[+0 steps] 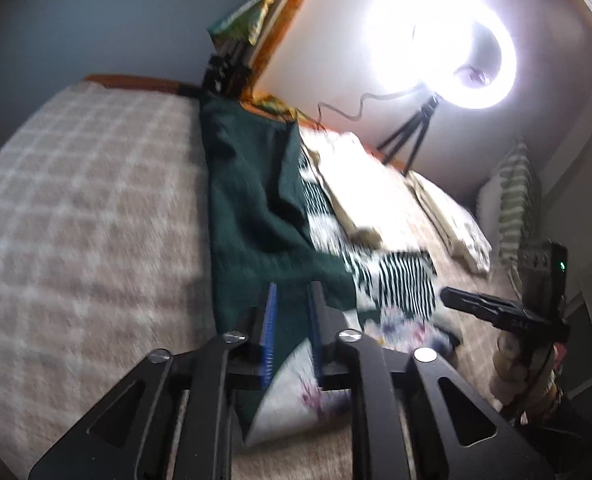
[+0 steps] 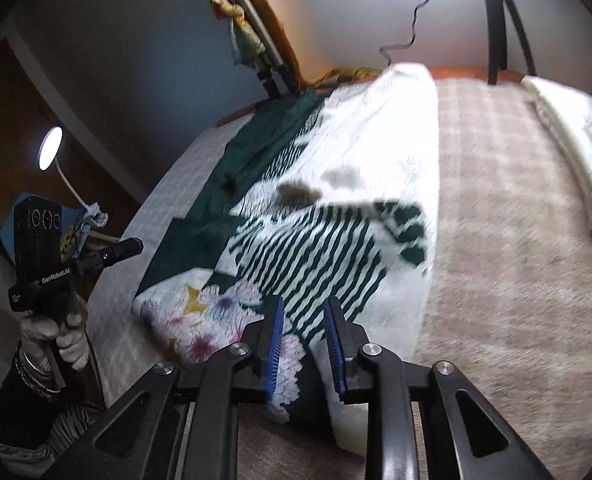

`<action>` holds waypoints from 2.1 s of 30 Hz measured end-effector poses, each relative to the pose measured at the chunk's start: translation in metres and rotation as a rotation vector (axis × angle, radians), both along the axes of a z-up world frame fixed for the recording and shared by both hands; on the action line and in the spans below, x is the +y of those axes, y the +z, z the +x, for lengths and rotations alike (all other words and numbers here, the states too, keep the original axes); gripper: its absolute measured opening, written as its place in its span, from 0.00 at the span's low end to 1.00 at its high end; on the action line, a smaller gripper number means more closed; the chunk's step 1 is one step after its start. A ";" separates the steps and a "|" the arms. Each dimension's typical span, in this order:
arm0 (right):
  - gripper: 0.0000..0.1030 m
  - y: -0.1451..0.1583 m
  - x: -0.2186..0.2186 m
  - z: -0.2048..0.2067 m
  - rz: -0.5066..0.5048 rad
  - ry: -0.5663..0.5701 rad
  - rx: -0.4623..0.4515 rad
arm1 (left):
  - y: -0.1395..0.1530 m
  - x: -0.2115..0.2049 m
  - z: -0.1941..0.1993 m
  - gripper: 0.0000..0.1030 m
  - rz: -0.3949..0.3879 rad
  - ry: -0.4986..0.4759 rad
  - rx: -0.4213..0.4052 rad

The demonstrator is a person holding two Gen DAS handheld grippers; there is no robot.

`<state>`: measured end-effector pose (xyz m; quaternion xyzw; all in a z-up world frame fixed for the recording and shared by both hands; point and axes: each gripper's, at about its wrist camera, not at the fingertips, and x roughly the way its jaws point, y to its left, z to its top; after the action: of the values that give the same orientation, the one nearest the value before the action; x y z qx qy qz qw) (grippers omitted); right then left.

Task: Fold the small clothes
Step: 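Move both open tools to the collar of the folded T-shirt, then close both tools on the collar edge of the folded T-shirt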

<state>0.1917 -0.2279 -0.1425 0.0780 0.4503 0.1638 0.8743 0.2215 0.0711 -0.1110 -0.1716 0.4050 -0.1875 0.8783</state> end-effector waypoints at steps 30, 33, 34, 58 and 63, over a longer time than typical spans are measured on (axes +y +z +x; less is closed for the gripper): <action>0.63 0.022 -0.094 0.230 0.100 -0.177 0.031 | -0.014 0.019 0.226 0.48 0.012 0.030 0.111; 0.63 0.010 -0.091 0.253 0.094 -0.175 0.044 | -0.024 0.012 0.237 0.48 0.029 0.018 0.117; 0.63 0.006 -0.089 0.260 0.087 -0.172 0.048 | -0.027 0.010 0.241 0.48 0.032 0.015 0.117; 0.08 -0.008 -0.079 0.310 -0.084 -0.185 0.044 | -0.040 0.012 0.288 0.50 0.046 0.008 0.079; 0.36 -0.002 -0.095 0.310 0.036 -0.147 0.024 | -0.042 0.021 0.295 0.58 -0.040 -0.010 0.084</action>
<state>0.5016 -0.3230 -0.1446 0.1286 0.4506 0.1062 0.8770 0.5165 0.0921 -0.1527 -0.1948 0.4386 -0.1926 0.8559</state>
